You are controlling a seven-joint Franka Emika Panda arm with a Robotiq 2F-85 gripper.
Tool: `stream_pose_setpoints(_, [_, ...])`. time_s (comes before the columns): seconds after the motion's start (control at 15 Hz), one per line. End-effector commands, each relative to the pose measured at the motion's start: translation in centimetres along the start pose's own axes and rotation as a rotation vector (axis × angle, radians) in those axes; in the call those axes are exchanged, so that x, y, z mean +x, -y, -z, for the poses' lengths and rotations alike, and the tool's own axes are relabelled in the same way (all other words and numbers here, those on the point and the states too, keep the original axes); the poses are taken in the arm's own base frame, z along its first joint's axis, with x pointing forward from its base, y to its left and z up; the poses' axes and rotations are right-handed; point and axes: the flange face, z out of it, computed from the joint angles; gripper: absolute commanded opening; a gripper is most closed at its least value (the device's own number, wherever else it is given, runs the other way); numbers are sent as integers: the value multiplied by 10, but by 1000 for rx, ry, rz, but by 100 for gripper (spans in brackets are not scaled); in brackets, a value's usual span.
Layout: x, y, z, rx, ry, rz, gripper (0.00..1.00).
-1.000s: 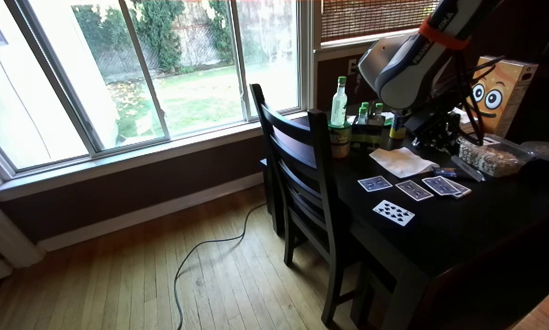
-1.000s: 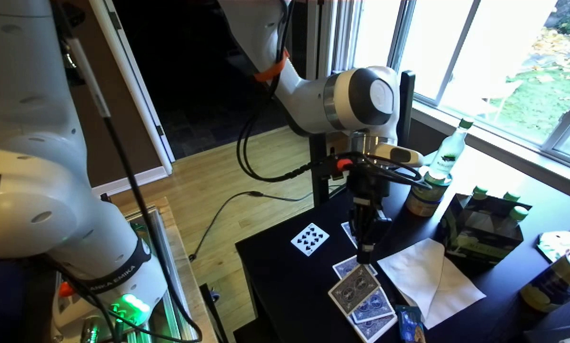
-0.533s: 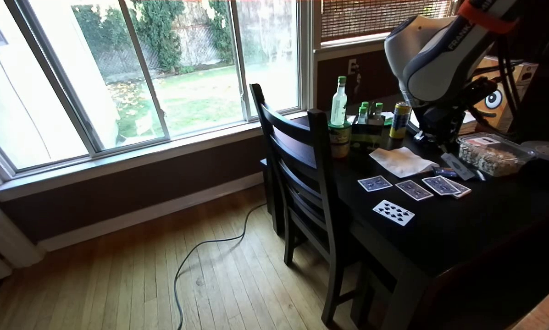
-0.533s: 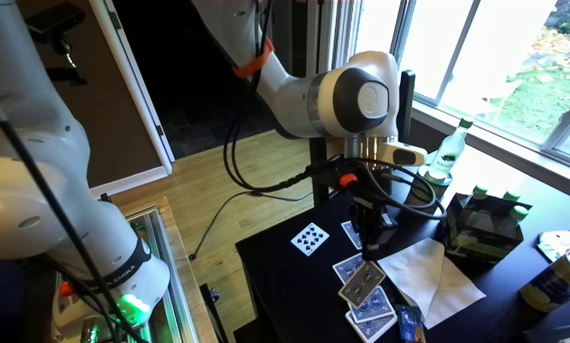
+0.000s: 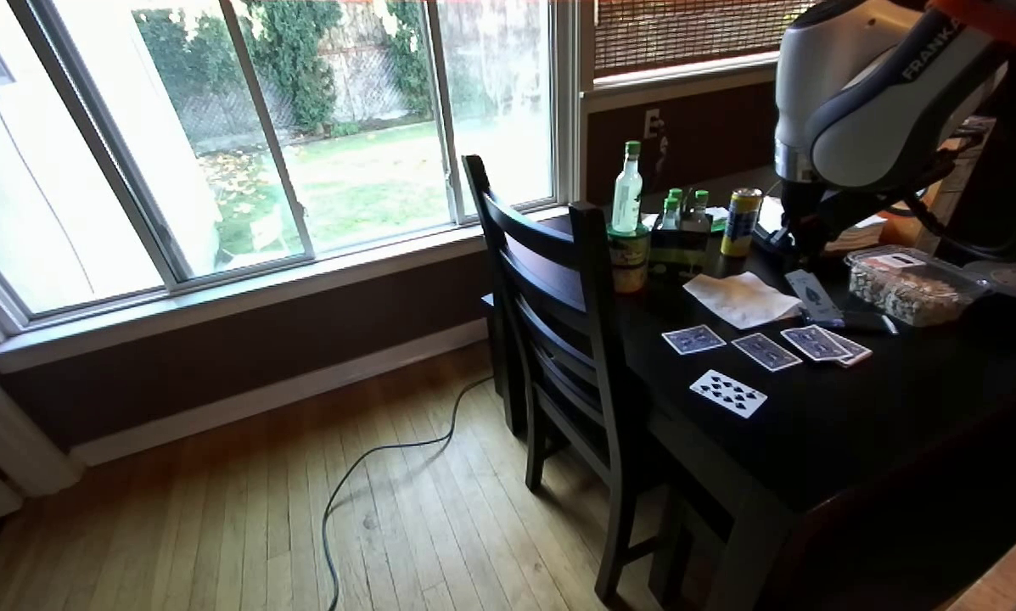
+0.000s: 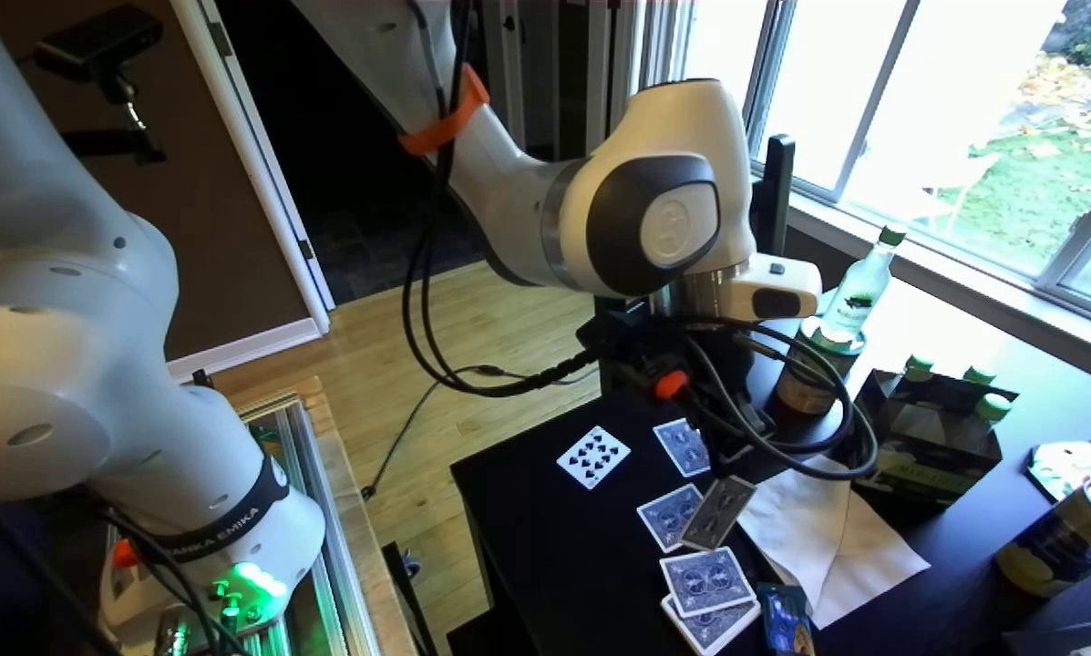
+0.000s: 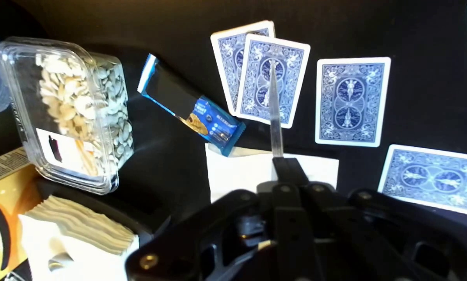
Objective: Flip one card over
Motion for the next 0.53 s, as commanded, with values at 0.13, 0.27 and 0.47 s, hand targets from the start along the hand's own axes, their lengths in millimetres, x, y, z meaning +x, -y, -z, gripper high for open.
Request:
stream_pose_setpoints(0.13, [0, 1, 0, 0, 3, 3, 1])
stream_pose_setpoints(0.27, [0, 1, 0, 0, 3, 3, 1])
stream_pose_setpoints(0.47, [4, -4, 7, 44, -61, 0, 0])
